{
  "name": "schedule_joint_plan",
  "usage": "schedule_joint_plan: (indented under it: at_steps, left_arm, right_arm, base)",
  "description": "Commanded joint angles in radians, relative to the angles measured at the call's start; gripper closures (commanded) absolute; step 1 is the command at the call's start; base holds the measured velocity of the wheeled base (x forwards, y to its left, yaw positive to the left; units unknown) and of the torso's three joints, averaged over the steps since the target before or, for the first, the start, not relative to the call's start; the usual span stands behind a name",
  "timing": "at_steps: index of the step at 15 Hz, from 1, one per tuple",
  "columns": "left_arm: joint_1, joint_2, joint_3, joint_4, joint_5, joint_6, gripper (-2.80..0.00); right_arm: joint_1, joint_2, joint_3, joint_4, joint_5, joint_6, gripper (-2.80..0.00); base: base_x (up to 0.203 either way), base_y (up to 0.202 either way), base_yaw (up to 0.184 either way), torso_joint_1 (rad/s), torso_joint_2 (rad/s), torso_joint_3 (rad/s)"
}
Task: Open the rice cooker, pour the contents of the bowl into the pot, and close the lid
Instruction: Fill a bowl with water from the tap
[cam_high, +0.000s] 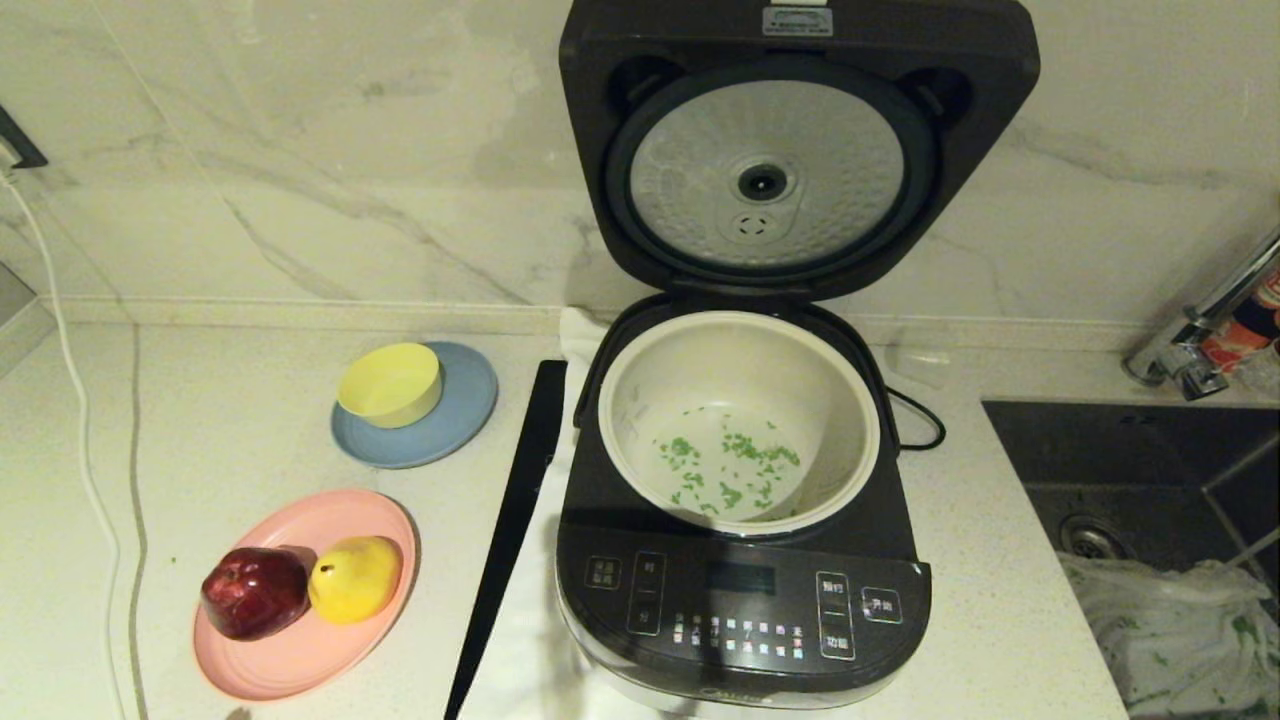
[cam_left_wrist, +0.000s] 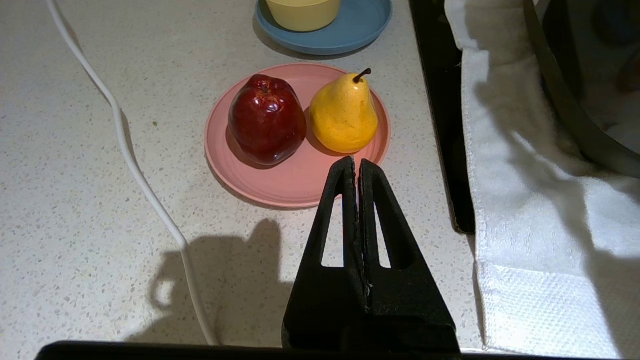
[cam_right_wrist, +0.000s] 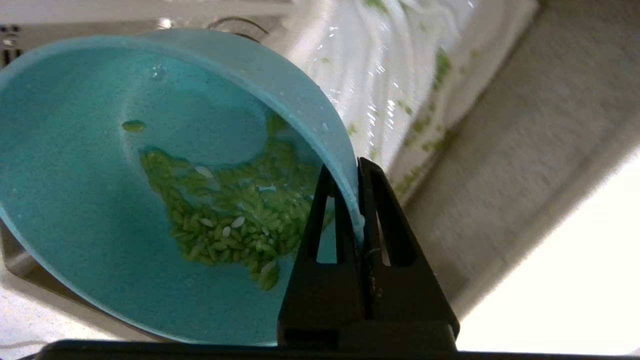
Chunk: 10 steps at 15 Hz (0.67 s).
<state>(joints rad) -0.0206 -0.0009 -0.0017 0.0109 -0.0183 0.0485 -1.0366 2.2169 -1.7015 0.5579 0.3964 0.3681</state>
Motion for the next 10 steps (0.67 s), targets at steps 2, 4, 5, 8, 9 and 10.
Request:
schedule_joint_plan:
  at_steps: [2, 4, 5, 8, 9, 10]
  left_arm:
    - [0.001, -0.001, 0.000, 0.000, 0.000, 0.000, 0.00]
    - [-0.001, -0.001, 0.000, 0.001, 0.000, -0.001, 0.00]
    - [0.001, -0.001, 0.000, 0.000, 0.000, 0.001, 0.00]
    - [0.001, -0.001, 0.000, 0.000, 0.000, 0.001, 0.00]
    - [0.000, -0.001, 0.000, 0.000, 0.000, 0.001, 0.00]
    - [0.001, -0.001, 0.000, 0.000, 0.000, 0.001, 0.00]
  right_arm:
    - [0.034, 0.030, -0.065, 0.005, 0.001, 0.039, 0.00]
    - [0.046, 0.035, -0.080, 0.010, 0.001, 0.046, 0.00]
    - [0.049, 0.036, -0.086, 0.011, 0.001, 0.047, 0.00]
    - [0.057, 0.073, -0.141, 0.012, -0.001, 0.072, 0.00]
    - [0.059, 0.092, -0.162, 0.014, -0.003, 0.084, 0.00]
    - [0.059, 0.105, -0.178, 0.018, -0.004, 0.088, 0.00]
  base:
    - [0.000, 0.000, 0.000, 0.000, 0.00, 0.000]
    - [0.000, 0.000, 0.000, 0.000, 0.00, 0.000]
    - [0.000, 0.000, 0.000, 0.000, 0.00, 0.000]
    - [0.000, 0.000, 0.000, 0.000, 0.00, 0.000]
    - [0.000, 0.000, 0.000, 0.000, 0.00, 0.000]
    - [0.000, 0.000, 0.000, 0.000, 0.00, 0.000]
